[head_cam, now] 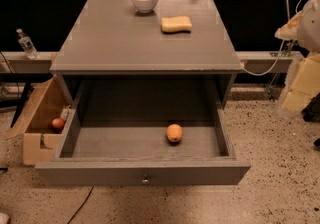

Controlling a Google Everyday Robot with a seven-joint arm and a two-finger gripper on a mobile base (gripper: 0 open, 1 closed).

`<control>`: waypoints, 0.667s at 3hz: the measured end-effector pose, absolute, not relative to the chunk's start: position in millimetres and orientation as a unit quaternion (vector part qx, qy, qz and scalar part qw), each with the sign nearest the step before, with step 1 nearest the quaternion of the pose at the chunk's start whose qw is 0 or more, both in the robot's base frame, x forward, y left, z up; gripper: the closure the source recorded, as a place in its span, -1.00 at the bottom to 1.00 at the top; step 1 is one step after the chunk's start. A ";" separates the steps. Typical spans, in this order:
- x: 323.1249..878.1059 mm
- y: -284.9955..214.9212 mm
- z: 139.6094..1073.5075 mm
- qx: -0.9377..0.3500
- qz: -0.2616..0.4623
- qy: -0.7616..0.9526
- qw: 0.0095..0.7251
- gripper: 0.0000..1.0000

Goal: Pick orange from top drawer and place on counter

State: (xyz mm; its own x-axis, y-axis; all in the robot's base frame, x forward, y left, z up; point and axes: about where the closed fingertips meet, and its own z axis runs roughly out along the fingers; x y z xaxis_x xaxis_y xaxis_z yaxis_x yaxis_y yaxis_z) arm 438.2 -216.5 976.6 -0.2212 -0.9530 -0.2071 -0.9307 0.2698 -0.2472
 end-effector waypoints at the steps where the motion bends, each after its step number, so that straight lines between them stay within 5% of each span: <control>1: 438.2 -216.5 976.5 -0.603 -0.035 0.781 0.160 -1.00; 2: 442.9 -205.6 959.9 -0.598 -0.009 0.779 0.189 -1.00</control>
Offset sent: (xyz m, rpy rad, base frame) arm 0.0152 0.0319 -0.0546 0.2424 -0.0314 0.0158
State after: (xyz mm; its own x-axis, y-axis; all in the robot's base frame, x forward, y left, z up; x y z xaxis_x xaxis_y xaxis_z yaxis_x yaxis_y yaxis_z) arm 442.9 -205.6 959.9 -0.2127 -0.9351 -0.2835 -0.9281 0.2841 -0.2406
